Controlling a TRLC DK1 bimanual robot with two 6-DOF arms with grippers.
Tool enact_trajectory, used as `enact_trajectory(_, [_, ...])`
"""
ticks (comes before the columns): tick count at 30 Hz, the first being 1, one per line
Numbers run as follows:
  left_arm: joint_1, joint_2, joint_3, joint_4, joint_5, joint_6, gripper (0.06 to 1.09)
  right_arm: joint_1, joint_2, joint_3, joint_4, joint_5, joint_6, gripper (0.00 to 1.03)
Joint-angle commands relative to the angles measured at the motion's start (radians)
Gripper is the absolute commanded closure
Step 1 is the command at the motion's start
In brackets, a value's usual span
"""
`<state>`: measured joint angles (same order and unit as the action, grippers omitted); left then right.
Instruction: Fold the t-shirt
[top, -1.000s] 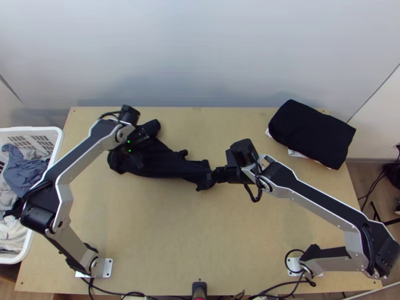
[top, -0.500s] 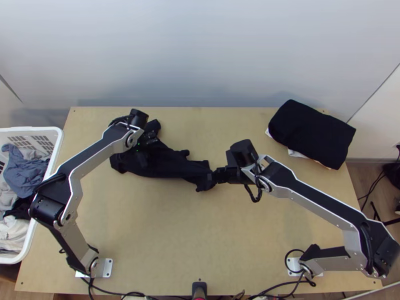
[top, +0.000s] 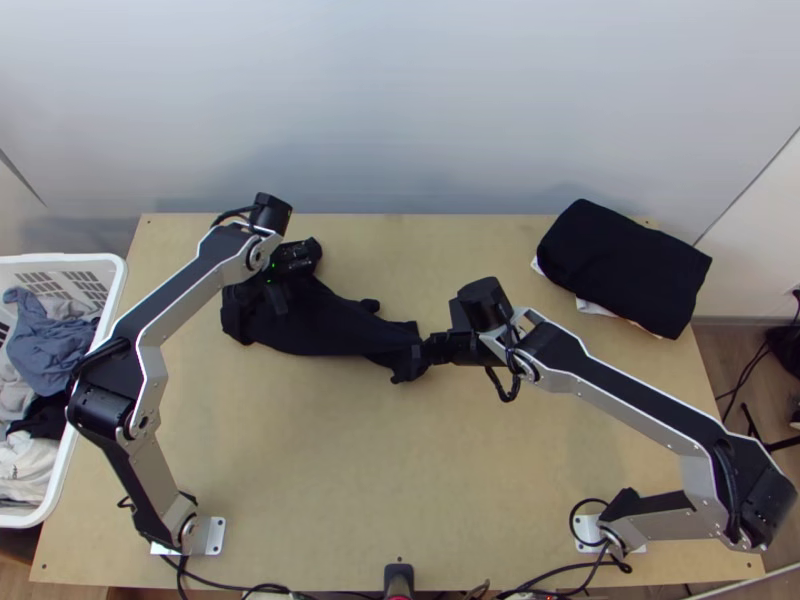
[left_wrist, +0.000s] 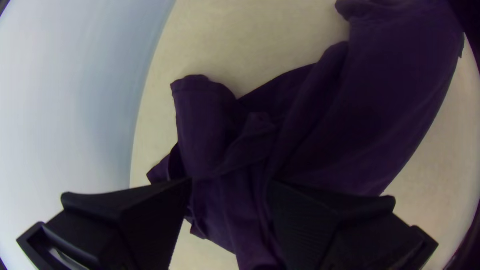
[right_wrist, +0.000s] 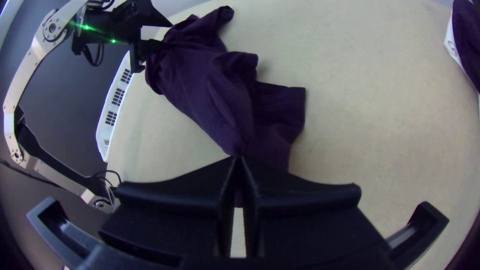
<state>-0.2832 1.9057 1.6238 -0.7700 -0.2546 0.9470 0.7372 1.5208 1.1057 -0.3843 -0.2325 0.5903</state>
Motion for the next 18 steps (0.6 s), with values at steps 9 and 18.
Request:
enact_trajectory(9, [-0.027, 0.121, 0.196, -0.11, 0.037, -0.03, 0.32, 0.007, 0.007, 0.002, 0.002, -0.001, 0.003, 1.0])
enact_trajectory(18, [-0.03, 0.227, 0.455, -0.322, 0.092, -0.071, 0.32, 0.007, 0.009, 0.003, 0.005, -0.001, 0.013, 1.0])
